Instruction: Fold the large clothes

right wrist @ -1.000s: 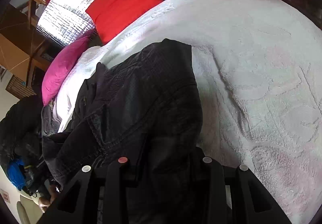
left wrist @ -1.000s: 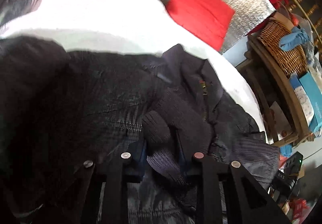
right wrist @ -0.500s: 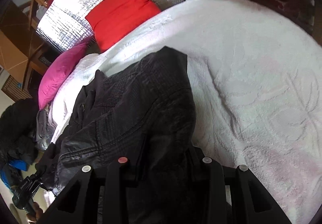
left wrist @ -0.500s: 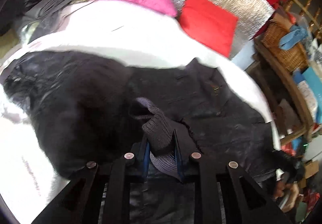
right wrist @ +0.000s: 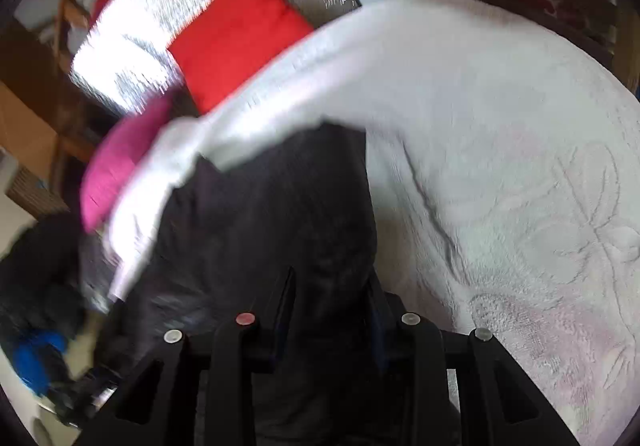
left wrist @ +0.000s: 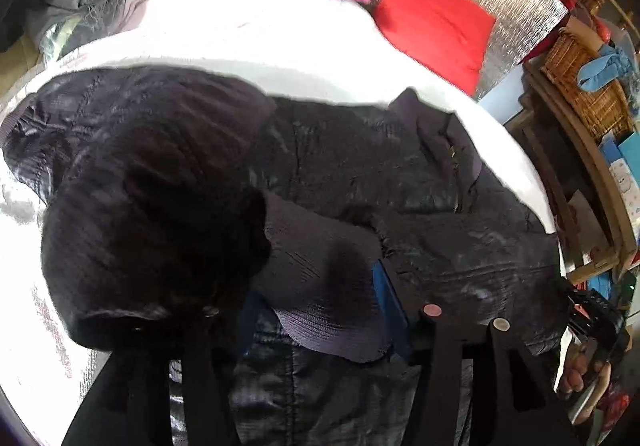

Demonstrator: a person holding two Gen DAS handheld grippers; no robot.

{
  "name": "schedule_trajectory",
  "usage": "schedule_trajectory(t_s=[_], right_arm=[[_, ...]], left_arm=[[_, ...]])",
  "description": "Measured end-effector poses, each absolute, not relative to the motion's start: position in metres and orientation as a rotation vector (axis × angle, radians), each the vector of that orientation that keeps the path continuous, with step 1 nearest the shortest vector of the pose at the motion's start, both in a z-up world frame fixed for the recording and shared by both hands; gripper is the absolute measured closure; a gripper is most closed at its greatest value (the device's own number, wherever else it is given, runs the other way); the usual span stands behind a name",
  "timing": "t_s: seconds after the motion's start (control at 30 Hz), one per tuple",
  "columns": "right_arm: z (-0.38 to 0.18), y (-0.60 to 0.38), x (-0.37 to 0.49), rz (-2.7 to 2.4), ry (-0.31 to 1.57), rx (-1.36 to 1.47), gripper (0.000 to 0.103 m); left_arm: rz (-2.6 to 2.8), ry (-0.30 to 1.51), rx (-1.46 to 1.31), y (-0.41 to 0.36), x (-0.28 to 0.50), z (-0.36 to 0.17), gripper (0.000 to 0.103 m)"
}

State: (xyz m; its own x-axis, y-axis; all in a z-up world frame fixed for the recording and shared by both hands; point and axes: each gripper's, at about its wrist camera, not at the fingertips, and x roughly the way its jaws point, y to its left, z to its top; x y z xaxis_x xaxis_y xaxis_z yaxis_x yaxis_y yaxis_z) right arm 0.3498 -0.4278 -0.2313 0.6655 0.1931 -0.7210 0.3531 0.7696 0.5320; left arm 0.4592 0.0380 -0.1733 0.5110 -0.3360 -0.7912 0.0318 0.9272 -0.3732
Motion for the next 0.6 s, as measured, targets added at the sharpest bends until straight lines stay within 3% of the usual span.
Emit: schedule_trajectory(t_s=[0.03, 0.1, 0.13, 0.33, 0.43, 0.5, 0.53, 0.6], right_arm=[[-0.223, -0.429, 0.344, -0.092, 0.812, 0.713, 0.064], [-0.206, -0.426, 0.335, -0.076, 0.737, 0.683, 0.021], [-0.197, -0.421, 0.328, -0.079, 0.688, 0.652, 0.018], [-0.156, -0.372, 0.309, -0.040, 0.538, 0.417, 0.018], [-0.163, -0.342, 0.315, 0.018, 0.612, 0.359, 0.023], [-0.178, -0.325, 0.323, 0.070, 0.689, 0.362, 0.036], [-0.188, -0.317, 0.328, 0.090, 0.730, 0.371, 0.038], [-0.205, -0.304, 0.333, 0.117, 0.793, 0.372, 0.038]], left_arm=[[-0.210, 0.971, -0.323, 0.039, 0.456, -0.167, 0.064], [-0.169, 0.905, -0.280, 0.039, 0.450, -0.156, 0.068], [-0.141, 0.867, -0.244, 0.037, 0.446, -0.151, 0.068], [-0.084, 0.835, -0.140, 0.033, 0.439, -0.142, 0.063], [-0.084, 0.903, -0.144, 0.039, 0.442, -0.149, 0.062], [-0.070, 0.886, -0.168, 0.051, 0.440, -0.142, 0.062], [-0.063, 0.871, -0.188, 0.062, 0.435, -0.136, 0.061], [-0.045, 0.845, -0.238, 0.078, 0.432, -0.126, 0.053]])
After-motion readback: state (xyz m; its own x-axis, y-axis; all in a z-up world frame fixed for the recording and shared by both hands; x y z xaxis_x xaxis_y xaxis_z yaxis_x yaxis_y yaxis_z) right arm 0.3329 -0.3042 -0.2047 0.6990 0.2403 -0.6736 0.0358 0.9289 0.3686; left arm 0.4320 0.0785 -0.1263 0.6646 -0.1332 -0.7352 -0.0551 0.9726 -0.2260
